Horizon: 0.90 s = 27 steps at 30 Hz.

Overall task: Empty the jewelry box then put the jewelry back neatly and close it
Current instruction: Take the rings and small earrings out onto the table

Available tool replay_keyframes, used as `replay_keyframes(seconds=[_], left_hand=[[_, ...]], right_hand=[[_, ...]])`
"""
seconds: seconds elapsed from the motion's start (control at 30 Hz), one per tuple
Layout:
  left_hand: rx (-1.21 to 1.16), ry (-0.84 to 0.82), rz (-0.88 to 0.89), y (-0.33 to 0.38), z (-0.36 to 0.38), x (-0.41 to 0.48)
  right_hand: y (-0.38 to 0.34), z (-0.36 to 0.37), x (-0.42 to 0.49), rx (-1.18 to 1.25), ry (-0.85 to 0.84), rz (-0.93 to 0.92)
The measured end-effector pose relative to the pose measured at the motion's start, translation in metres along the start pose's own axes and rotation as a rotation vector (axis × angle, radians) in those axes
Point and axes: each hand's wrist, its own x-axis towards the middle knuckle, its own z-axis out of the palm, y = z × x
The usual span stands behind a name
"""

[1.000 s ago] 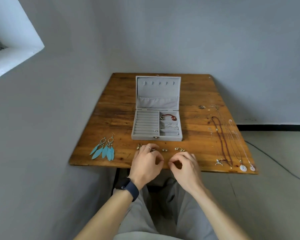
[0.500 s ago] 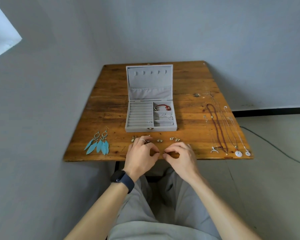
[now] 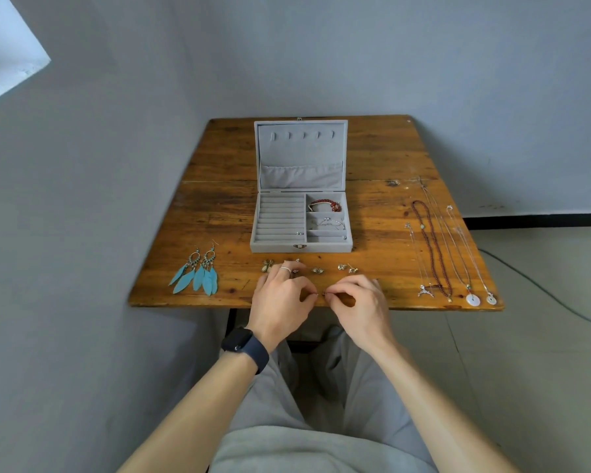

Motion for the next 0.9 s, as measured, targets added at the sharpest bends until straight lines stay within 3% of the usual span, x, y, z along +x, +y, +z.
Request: replay_keyframes(seconds=[0.9], left_hand=[[0.048,0.026,0.048,-0.0087,-0.0032,0.0018]], right_hand=[[0.0016,-0.0037,-0.0009,0.009,-0.035,0.002]])
